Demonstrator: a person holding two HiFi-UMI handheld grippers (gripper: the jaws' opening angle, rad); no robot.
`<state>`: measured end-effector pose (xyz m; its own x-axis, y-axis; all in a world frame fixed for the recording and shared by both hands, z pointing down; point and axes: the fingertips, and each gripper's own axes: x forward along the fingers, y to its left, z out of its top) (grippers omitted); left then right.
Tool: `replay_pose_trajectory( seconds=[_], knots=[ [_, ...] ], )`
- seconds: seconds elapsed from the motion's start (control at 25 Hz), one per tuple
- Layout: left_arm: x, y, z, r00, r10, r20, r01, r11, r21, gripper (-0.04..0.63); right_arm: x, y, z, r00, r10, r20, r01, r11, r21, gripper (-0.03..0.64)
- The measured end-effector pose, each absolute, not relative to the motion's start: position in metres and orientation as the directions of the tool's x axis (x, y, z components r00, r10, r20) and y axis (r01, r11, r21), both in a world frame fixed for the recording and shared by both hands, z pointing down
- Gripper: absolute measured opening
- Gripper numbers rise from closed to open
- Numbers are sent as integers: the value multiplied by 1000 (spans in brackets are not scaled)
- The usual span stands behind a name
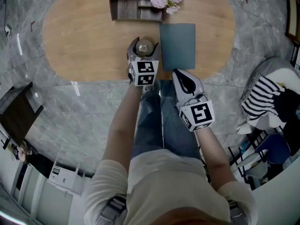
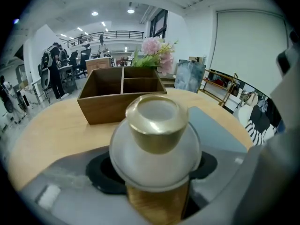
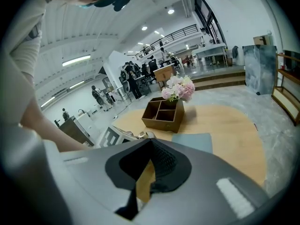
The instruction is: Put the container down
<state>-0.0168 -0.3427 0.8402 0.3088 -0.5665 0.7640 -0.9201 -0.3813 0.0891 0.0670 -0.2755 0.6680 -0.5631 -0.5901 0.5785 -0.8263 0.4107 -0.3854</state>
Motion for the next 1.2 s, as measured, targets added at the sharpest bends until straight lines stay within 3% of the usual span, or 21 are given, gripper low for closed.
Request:
replay_pose_trajectory(
  seconds=[0.6,0.72,0.8,1.2],
  knots=[
    [-13,-338,852,277,-561,780,-898,-441,1,347,67,-276,675,-562,-590,580,-827,400,-395,-2],
    [-12,-337,854,293,-539,790,-900,-434,38,347,66,-275,670,-557,-599,576,-831,399,-388,-2],
    [-13,-332,854,311,-517,797,-903,-422,78,383,65,-272,665,-552,-604,574,-834,398,-383,-2],
    [-30,-281,808,349,-526,775,-902,-412,126,385,49,-246,623,-528,-658,537,-849,396,-350,-2]
  ],
)
